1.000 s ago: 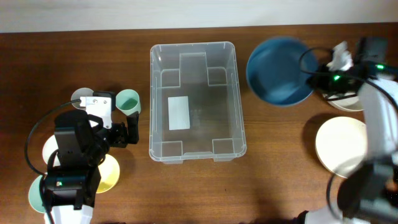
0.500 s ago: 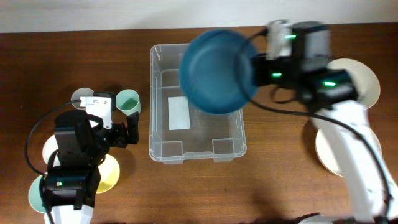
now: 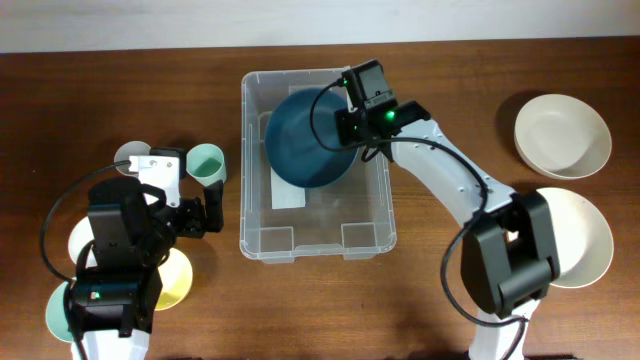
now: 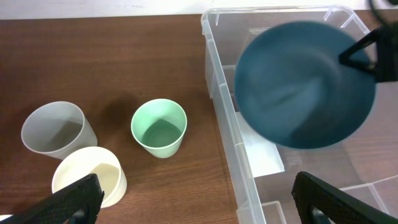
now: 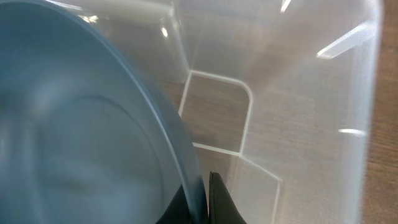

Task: Pack container
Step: 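Lift the teal plate and lower it into the clear container, release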

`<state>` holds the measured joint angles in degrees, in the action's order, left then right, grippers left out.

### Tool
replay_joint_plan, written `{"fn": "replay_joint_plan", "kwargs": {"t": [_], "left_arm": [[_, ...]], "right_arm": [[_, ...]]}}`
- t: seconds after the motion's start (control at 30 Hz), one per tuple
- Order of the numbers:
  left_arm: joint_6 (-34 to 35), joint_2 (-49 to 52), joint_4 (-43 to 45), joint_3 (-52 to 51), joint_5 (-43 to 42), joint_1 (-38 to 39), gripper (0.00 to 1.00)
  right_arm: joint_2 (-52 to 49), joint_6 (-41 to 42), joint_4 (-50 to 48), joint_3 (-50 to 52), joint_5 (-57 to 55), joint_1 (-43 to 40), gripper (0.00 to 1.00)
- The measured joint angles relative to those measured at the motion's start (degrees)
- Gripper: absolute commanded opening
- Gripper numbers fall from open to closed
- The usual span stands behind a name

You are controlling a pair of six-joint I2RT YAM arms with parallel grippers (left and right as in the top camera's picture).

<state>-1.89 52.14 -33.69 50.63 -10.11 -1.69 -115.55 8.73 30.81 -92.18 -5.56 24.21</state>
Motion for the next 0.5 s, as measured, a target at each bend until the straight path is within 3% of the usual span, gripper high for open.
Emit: {"fn": "replay_joint_plan", "kwargs": {"t": [0.03, 0.17, 0.2, 0.5], "left_arm": [[0.0, 0.0, 0.0, 0.0, 0.0, 0.0, 0.99], [0.0, 0.0, 0.0, 0.0, 0.0, 0.0, 0.99], [0.0, 0.1, 0.0, 0.0, 0.0, 0.0, 0.99], [0.0, 1.4, 0.0, 0.0, 0.0, 0.0, 0.99]], "right_arm": [[-0.5, 0.1, -0.3, 0.0, 0.0, 0.0, 0.04], [-0.7, 0.0, -1.1, 0.0, -0.3, 0.0, 0.18], [-0.7, 0.3, -1.1, 0.0, -0.5, 0.0, 0.26], [-0.5, -0.5, 0.5, -0.2, -0.4, 0.0, 0.53]]}}
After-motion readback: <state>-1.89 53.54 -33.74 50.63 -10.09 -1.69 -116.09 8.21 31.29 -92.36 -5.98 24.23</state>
